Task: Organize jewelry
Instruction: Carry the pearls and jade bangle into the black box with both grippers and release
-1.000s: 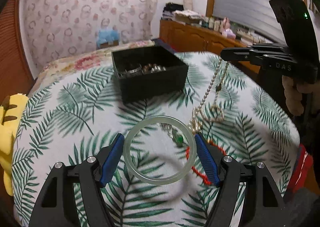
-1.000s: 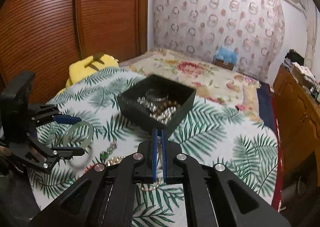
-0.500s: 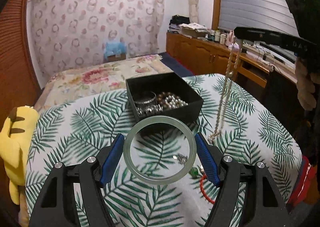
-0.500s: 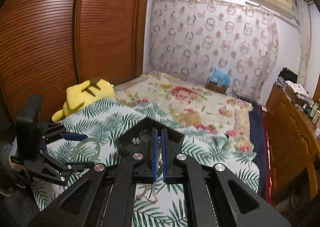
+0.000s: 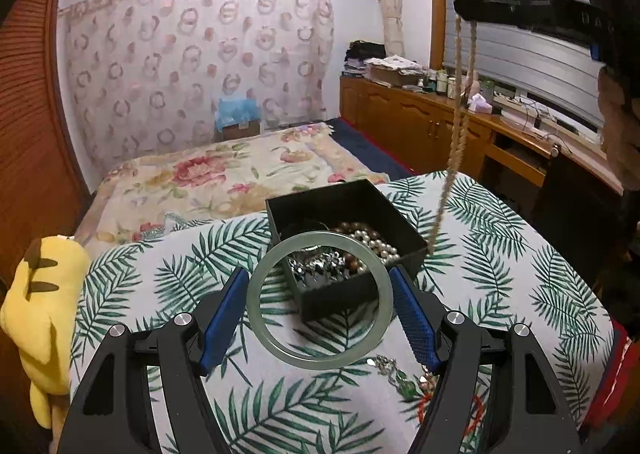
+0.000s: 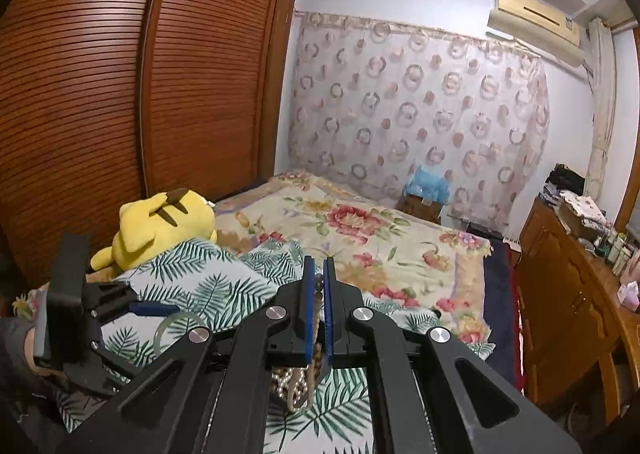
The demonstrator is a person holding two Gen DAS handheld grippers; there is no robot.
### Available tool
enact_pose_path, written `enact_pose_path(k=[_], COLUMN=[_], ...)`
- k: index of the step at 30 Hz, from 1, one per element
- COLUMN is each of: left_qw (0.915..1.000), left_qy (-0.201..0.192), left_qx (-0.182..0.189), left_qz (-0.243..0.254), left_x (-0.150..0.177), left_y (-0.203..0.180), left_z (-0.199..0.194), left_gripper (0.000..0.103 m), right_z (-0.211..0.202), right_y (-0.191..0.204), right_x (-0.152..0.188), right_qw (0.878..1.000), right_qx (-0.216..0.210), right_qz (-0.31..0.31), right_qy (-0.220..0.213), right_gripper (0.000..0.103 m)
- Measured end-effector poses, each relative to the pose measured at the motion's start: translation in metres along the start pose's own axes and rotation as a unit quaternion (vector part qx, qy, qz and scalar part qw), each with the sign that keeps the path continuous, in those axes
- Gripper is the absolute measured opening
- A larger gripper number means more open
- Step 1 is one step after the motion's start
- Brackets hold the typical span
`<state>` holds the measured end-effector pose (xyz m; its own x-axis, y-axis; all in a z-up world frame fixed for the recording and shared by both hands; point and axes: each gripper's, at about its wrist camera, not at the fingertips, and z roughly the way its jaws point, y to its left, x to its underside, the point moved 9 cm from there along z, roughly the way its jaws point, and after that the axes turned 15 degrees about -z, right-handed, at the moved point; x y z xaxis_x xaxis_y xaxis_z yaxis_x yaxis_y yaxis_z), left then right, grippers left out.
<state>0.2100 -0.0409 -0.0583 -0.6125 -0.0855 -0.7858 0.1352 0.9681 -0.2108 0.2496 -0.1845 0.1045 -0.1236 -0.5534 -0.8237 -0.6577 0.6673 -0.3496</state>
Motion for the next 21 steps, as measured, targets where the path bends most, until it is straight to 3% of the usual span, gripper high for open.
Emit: enact_pose_path(k=[12, 21], left_qw=[0.9998, 0.9997], left_qy=[-0.007, -0.007], left_qx=[-0.007, -0.013], left_qz=[-0.016, -0.018], left_x=[-0.023, -0.04], left_y=[0.011, 0.012], left_z=[0.011, 0.026], left_gripper=[0.069, 0.069], right_z=[0.012, 0.063], right_y=[-0.011, 0.009], right_x=[-0.027, 0.015], right_qw=[1.0, 0.998], right_qx=[0.005, -0.028], right_qz=[0.002, 0.022], right_qy=[-0.006, 0.042], right_gripper=[0.005, 0.005])
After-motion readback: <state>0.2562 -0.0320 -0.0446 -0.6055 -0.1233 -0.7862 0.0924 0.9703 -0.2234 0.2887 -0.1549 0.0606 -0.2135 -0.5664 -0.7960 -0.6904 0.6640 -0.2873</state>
